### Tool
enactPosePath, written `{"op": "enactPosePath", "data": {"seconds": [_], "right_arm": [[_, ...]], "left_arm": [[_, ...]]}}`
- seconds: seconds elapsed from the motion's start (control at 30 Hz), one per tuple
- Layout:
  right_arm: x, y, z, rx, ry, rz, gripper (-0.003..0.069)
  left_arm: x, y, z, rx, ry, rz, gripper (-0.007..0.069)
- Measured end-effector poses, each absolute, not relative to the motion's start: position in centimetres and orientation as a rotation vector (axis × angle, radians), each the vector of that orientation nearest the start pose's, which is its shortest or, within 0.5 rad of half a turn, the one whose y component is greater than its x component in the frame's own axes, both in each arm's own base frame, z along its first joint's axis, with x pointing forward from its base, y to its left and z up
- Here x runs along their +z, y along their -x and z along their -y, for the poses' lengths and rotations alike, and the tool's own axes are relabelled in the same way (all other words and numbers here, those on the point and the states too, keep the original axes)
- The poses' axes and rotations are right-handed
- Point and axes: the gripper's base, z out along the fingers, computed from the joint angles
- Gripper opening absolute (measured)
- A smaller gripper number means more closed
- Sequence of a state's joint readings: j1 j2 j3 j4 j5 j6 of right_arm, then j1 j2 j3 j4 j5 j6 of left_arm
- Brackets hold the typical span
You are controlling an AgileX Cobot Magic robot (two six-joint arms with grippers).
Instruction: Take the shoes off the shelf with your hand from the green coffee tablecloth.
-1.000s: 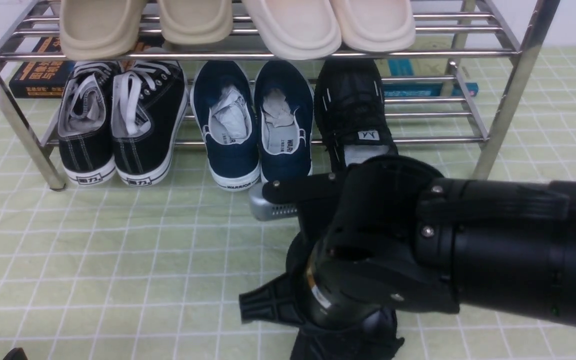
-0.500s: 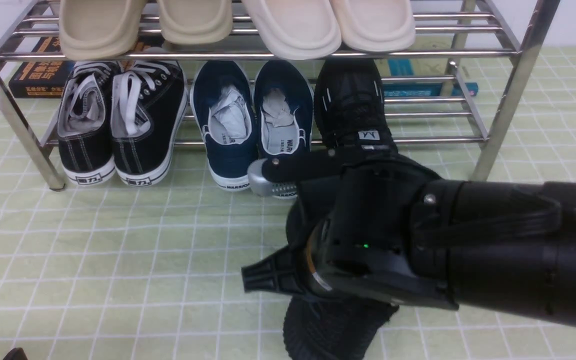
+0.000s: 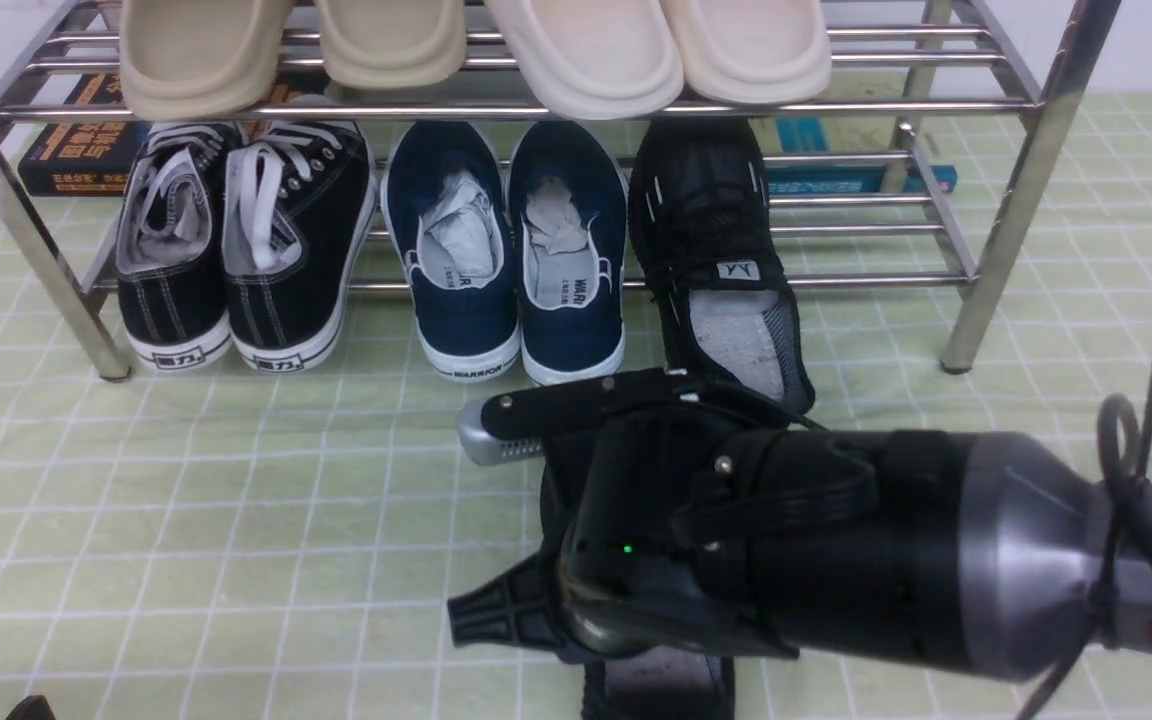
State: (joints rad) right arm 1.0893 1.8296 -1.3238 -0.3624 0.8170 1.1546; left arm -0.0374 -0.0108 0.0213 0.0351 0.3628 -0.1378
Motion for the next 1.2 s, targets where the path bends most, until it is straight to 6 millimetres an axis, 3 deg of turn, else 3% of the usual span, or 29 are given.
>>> {"op": "enactPosePath", "data": {"seconds": [0.07,0.1,0.17,0.23,0.3,0.33,0.37,0.43,0.47,0.53,0.57,0.6,0.67,0.87,0.97,1.07,1.2], "right_arm": [[22.4,-19.6,-32.7,0.255,0.216,-2.702,0.0212],[22.4,-19.6,-32.7,0.258,0.214,-2.703,0.0212],[23.2,-19.4,-32.8,0.287,0.217,-2.723,0.0325],[24.5,-19.2,-32.8,0.304,0.235,-2.723,0.0373],[26.9,-19.1,-32.5,0.314,0.295,-2.703,0.0407],[27.1,-19.1,-32.5,0.316,0.292,-2.703,0.0408],[29.8,-18.9,-32.1,0.301,0.401,-2.661,0.0412],[31.2,-18.9,-31.7,0.286,0.461,-2.638,0.0398],[33.2,-18.9,-31.2,0.265,0.518,-2.618,0.0363],[36.0,-19.1,-30.0,0.249,0.571,-2.596,0.0233],[36.3,-19.3,-29.9,0.249,0.574,-2.591,0.0219],[37.6,-20.0,-29.1,0.252,0.568,-2.569,0.0103],[38.3,-21.4,-28.1,0.245,0.522,-2.558,0.0006],[36.8,-26.0,-25.3,0.141,0.350,-2.623,-0.0008],[34.4,-29.6,-24.3,0.098,0.273,-2.651,0.0024],[33.0,-31.3,-24.0,0.098,0.261,-2.656,0.0067],[30.3,-33.8,-24.3,0.109,0.295,-2.646,0.0218]], "left_arm": [[17.4,-5.3,0.1,-0.087,0.071,-1.856,0.0242],[17.4,-5.3,0.1,-0.087,0.071,-1.856,0.0242],[17.4,-5.3,0.1,-0.087,0.071,-1.856,0.0242],[17.4,-5.3,0.1,-0.087,0.071,-1.856,0.0242],[17.4,-5.3,0.1,-0.087,0.071,-1.856,0.0242],[17.4,-5.3,0.1,-0.087,0.071,-1.856,0.0242],[17.4,-5.3,0.1,-0.087,0.071,-1.856,0.0242],[17.4,-5.3,0.1,-0.087,0.071,-1.856,0.0242],[17.4,-5.3,0.1,-0.087,0.071,-1.856,0.0242],[17.4,-5.3,0.1,-0.087,0.071,-1.856,0.0242],[17.4,-5.3,0.1,-0.087,0.071,-1.856,0.0242],[17.4,-5.3,0.1,-0.087,0.071,-1.856,0.0242],[17.4,-5.3,0.1,-0.087,0.071,-1.856,0.0242],[17.4,-5.3,0.1,-0.087,0.071,-1.856,0.0242],[17.4,-5.3,0.1,-0.087,0.071,-1.856,0.0242],[17.4,-5.3,0.1,-0.087,0.071,-1.856,0.0242],[17.4,-5.3,0.1,-0.087,0.071,-1.856,0.0242]]}}
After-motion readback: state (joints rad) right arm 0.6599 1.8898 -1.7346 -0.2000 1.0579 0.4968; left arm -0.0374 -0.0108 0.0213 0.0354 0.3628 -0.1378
